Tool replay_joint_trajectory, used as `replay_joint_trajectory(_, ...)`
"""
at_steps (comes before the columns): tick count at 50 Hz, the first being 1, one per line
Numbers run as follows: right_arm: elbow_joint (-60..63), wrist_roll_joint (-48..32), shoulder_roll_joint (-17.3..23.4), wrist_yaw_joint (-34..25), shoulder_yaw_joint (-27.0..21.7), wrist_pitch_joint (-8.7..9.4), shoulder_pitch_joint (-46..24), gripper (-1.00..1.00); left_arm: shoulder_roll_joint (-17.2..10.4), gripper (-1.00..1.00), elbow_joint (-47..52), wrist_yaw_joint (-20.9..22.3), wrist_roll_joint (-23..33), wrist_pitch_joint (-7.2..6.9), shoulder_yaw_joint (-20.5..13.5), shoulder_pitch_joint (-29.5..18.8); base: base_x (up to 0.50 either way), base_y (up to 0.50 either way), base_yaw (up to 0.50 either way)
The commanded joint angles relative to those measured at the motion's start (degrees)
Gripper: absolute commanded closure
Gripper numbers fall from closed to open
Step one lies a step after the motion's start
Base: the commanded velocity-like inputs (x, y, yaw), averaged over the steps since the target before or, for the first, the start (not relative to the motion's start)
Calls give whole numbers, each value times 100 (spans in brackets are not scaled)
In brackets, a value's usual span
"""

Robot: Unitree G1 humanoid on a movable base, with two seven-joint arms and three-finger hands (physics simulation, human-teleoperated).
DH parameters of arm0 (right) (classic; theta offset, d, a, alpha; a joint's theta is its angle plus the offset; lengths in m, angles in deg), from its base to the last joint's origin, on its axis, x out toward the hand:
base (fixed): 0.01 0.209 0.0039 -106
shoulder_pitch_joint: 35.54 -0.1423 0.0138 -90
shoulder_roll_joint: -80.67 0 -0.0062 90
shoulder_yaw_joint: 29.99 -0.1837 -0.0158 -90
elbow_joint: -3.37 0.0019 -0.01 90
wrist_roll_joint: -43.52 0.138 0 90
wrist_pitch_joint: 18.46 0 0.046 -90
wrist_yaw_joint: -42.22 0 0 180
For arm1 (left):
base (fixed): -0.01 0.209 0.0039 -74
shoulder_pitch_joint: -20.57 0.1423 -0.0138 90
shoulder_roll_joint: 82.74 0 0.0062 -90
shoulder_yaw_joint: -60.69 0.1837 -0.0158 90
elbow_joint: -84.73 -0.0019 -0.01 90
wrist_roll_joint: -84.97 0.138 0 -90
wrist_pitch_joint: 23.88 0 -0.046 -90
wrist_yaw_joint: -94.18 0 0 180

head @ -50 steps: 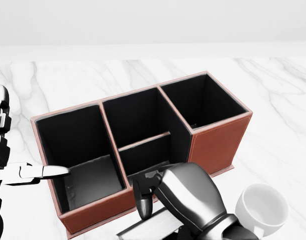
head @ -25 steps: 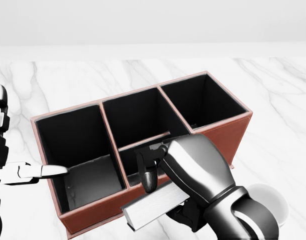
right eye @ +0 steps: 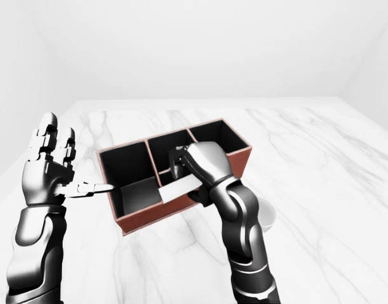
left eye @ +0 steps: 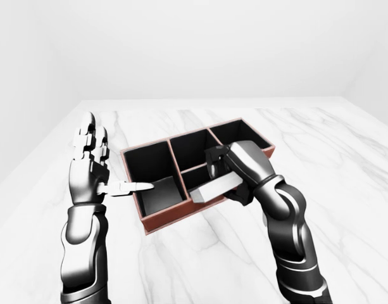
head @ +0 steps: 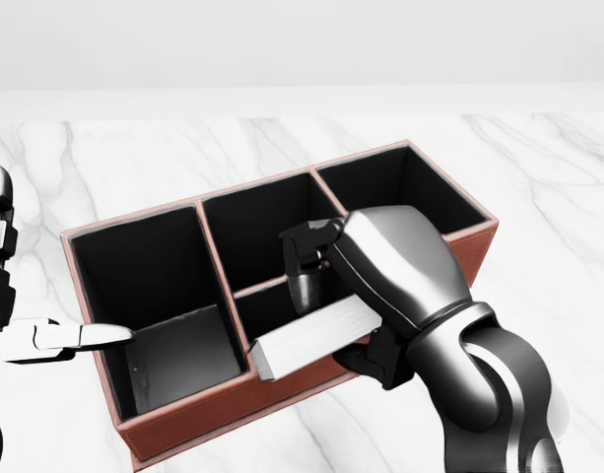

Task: Pick up the book and place it in the front compartment of the caddy.

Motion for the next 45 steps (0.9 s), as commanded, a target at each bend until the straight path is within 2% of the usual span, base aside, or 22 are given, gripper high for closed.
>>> replay_joint_trajectory(1,-364,61,33,251,-160,91,-502,100,-7,-100,-25,0,-14,0,-14,-6,0,0,0)
replay_joint_trajectory(23,-1141,-18,18,621,-125,110,-958,100,-23,-100,17,-1,-36,0,-36,-12,0,0,0)
replay_joint_trajectory(32,-1530,-18,-52,743,-122,264,-1361,100,-27,-100,-30,-1,-33,0,-37,-20,0,0,0)
replay_joint_trajectory(40,-1854,-82,-73,868,-102,242,-1612,100,-41,-100,-56,-6,-51,0,-53,-42,0,0,0)
replay_joint_trajectory(45,-1989,-74,-63,895,-126,294,-1796,100,-39,-100,-74,-7,-46,0,-43,-32,0,0,0)
